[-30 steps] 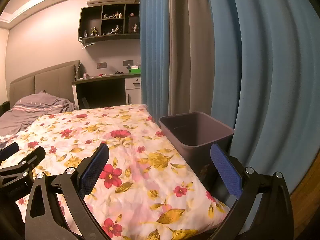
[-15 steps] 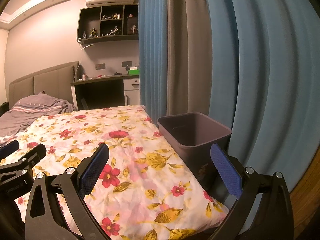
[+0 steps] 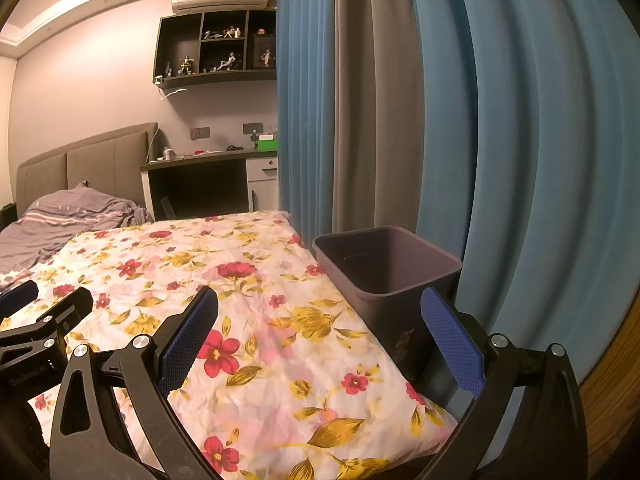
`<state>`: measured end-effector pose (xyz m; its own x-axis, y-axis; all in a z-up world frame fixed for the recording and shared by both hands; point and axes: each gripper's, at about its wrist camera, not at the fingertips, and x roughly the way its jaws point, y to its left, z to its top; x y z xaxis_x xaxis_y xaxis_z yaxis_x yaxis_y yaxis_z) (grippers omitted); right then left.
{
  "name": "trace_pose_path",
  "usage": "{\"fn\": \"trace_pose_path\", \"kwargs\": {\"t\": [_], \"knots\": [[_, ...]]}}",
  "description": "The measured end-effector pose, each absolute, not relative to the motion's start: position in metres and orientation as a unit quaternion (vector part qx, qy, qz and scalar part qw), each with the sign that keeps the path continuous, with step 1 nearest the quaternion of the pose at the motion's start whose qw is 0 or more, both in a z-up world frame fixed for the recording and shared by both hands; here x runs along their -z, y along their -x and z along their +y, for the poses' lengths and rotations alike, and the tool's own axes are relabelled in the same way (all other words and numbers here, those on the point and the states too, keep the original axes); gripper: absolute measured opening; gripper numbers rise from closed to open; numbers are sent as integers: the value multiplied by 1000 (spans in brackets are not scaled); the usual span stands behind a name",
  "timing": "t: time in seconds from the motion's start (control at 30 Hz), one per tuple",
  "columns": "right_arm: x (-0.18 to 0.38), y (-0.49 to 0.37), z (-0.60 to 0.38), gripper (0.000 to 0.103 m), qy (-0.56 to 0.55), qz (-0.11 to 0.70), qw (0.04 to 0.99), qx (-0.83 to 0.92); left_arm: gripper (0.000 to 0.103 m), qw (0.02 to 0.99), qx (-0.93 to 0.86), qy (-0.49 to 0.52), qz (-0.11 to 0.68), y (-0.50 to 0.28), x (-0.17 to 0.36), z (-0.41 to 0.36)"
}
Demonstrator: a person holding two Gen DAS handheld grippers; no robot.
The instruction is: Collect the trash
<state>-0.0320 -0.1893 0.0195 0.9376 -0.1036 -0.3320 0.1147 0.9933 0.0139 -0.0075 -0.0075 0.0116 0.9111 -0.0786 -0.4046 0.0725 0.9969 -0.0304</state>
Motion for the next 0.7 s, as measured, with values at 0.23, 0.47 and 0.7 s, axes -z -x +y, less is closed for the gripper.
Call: {"fn": "trace_pose_path", "kwargs": {"t": [0.23,0.47,0.7], "knots": [[-19,32,-190,97,-17,168,984,56,97,977,41,6,209,6,-12,-13],[-19,32,-190,97,-16,169,984,55,97,977,40,6,209,6,-11,-13],[-21,31,-191,97,-18,167,984,59,97,977,43,5,209,5,-12,-16]]}}
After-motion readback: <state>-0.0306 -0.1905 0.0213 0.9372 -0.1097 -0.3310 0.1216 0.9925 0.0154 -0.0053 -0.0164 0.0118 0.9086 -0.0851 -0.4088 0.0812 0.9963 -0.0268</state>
